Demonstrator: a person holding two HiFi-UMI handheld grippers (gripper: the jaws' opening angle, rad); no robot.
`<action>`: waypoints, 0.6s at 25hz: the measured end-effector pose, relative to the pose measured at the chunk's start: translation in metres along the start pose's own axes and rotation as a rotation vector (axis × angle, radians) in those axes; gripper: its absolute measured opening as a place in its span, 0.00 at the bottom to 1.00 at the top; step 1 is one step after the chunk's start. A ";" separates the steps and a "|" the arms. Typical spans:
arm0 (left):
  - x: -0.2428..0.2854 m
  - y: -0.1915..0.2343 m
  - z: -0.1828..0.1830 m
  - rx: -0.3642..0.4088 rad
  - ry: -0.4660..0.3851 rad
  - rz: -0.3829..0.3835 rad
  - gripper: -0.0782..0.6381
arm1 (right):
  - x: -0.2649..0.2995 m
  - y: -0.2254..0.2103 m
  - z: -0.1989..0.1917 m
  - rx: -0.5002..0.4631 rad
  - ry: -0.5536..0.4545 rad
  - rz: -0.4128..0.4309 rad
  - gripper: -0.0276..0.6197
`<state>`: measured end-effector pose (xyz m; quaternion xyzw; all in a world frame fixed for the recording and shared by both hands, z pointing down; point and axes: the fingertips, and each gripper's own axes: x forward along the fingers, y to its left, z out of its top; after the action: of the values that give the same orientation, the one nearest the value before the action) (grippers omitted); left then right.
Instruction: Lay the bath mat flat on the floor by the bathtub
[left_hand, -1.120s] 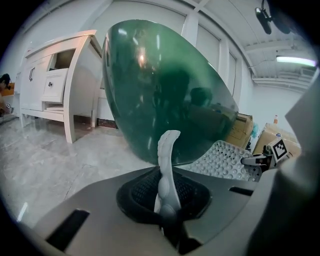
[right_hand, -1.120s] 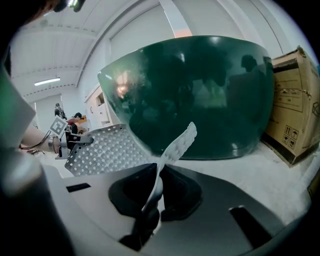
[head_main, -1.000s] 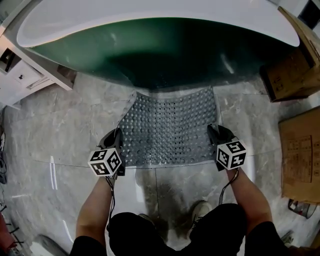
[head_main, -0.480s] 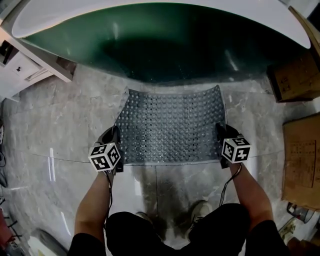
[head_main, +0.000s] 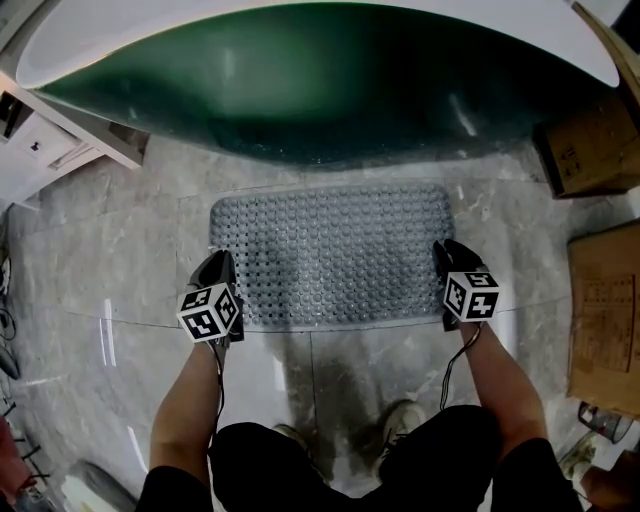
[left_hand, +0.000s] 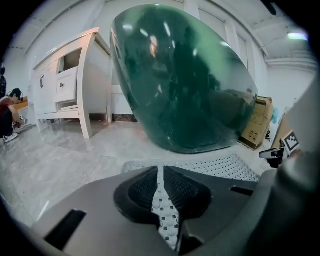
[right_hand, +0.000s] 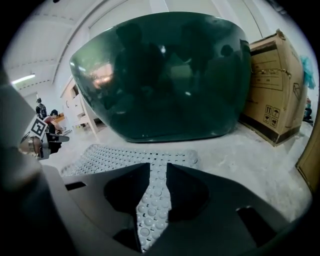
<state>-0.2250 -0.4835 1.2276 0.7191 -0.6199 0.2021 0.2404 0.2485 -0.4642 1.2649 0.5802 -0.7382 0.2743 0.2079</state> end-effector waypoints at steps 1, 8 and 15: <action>-0.001 -0.002 0.002 0.002 -0.005 -0.006 0.18 | -0.001 0.000 0.001 0.000 -0.004 0.002 0.21; -0.006 -0.015 0.009 0.038 -0.023 -0.050 0.14 | -0.005 0.017 0.009 -0.016 -0.035 0.062 0.07; -0.012 -0.018 0.012 0.036 -0.035 -0.079 0.13 | -0.010 0.030 0.021 -0.056 -0.055 0.080 0.07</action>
<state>-0.2089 -0.4788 1.2088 0.7508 -0.5913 0.1908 0.2243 0.2218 -0.4647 1.2380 0.5513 -0.7737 0.2457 0.1927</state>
